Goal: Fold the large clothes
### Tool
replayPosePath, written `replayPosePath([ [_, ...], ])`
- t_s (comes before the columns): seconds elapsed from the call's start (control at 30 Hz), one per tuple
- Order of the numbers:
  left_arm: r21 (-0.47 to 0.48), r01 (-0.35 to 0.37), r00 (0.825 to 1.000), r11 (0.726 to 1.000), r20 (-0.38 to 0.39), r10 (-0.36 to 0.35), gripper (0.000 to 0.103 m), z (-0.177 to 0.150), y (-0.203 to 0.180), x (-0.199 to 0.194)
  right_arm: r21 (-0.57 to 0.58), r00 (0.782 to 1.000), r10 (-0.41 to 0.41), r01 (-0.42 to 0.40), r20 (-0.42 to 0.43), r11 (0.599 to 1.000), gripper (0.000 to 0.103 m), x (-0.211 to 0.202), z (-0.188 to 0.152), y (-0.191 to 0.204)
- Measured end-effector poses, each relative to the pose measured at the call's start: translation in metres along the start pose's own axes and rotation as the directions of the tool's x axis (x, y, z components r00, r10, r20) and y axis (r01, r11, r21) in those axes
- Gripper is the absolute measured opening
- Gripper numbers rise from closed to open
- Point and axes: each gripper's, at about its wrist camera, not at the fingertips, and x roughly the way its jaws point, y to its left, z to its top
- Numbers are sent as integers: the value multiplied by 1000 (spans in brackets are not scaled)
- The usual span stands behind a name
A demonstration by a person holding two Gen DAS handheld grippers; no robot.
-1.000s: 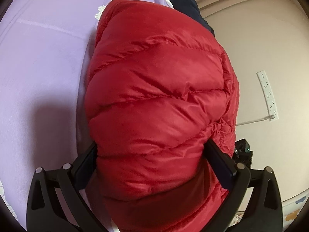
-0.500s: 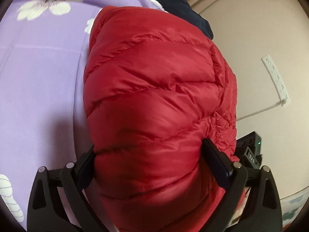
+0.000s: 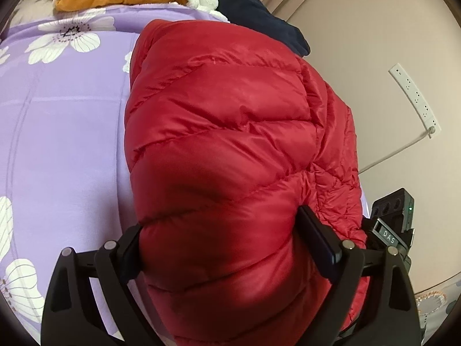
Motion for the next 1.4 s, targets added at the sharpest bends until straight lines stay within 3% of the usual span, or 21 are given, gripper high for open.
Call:
replayPosePath([
  [0.37, -19, -17, 1000, 1000, 20, 17, 93, -6, 0, -20, -46, 999, 43, -43, -10, 998, 52, 11, 1, 24],
  [1.4, -91, -42, 984, 995, 171, 58, 93, -37, 39, -131, -220, 987, 117, -140, -114, 965, 52, 65, 5, 101],
])
